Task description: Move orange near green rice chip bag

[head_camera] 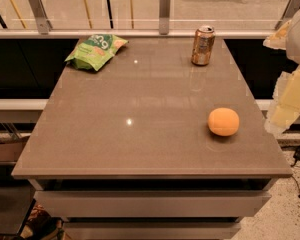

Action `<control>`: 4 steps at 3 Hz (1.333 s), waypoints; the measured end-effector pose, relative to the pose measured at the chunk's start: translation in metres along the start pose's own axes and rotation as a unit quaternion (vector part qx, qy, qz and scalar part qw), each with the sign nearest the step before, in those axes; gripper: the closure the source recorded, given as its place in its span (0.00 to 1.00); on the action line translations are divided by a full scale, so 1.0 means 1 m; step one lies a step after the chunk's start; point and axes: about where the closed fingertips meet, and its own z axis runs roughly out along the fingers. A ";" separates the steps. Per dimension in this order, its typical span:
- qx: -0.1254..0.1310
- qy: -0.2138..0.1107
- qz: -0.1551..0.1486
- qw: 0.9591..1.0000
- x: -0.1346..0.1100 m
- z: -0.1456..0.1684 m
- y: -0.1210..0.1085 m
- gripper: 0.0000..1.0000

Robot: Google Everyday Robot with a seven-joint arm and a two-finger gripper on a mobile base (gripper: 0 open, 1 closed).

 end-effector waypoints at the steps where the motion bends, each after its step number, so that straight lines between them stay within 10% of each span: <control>1: 0.000 0.000 0.000 1.000 0.000 0.000 0.000 0.00; 4: 0.011 -0.093 0.028 0.995 0.025 0.003 -0.009 0.00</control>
Offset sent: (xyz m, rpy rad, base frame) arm 0.0023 -0.0020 0.0006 0.0304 -0.0027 0.0041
